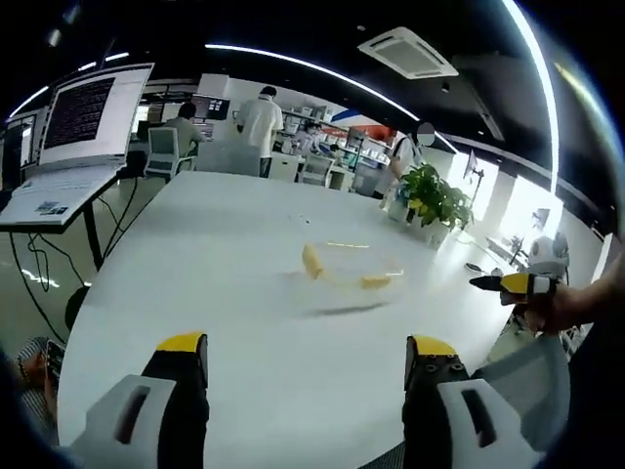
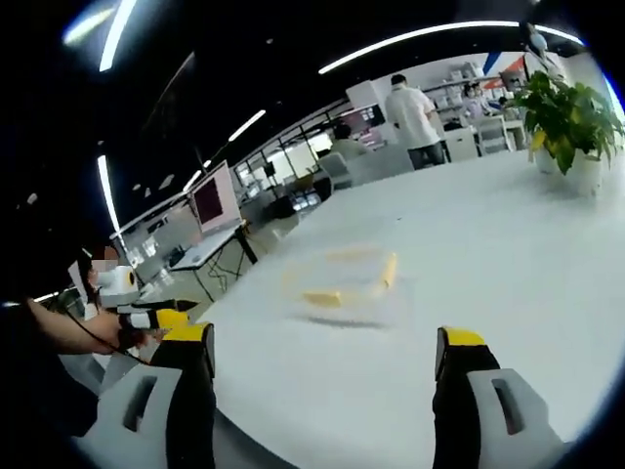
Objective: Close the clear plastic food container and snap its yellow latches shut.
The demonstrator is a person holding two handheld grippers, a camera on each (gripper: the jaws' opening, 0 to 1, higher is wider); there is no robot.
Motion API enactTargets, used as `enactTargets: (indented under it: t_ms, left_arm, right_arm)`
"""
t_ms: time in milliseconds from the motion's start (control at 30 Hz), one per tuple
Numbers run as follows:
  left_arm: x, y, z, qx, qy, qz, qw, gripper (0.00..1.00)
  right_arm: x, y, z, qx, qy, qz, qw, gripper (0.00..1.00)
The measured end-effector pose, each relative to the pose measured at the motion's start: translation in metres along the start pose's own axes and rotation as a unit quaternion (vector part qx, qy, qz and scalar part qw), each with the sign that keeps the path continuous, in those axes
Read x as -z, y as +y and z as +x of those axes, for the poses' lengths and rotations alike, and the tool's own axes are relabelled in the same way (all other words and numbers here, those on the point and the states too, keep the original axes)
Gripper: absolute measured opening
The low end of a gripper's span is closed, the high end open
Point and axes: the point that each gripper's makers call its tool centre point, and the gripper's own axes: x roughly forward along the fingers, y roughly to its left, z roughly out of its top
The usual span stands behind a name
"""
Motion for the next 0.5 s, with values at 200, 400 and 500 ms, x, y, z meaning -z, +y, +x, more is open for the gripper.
enactTargets:
  t_ms: [200, 400, 500]
  left_arm:
    - [-0.008, 0.006, -0.001, -0.024, -0.027, -0.001, 0.9994, 0.76]
    - [0.009, -0.006, 0.007, -0.014, 0.005, 0.053, 0.9985, 0.73]
    - [0.012, -0.009, 0.007, -0.012, 0.009, 0.065, 0.9978, 0.72]
  right_arm:
    - [0.007, 0.006, -0.003, 0.002, -0.001, -0.023, 0.9997, 0.92]
    - [0.015, 0.01, 0.002, 0.009, 0.011, -0.07, 0.9974, 0.88]
    - [0.016, 0.014, 0.002, 0.004, 0.009, -0.087, 0.9961, 0.88]
